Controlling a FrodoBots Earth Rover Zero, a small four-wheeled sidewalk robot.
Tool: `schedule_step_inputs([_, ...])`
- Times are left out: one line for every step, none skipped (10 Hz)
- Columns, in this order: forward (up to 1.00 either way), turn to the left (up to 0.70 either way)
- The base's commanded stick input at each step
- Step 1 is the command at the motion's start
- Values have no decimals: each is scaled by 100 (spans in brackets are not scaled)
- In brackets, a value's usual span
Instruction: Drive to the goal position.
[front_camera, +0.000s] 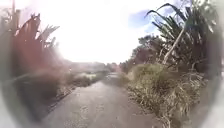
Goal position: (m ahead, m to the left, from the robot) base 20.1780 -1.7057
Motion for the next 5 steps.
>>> schedule_step_inputs([50, 3])
schedule_step_inputs([50, 3])
schedule_step_inputs([50, 3])
schedule_step_inputs([50, 3])
schedule_step_inputs([50, 3])
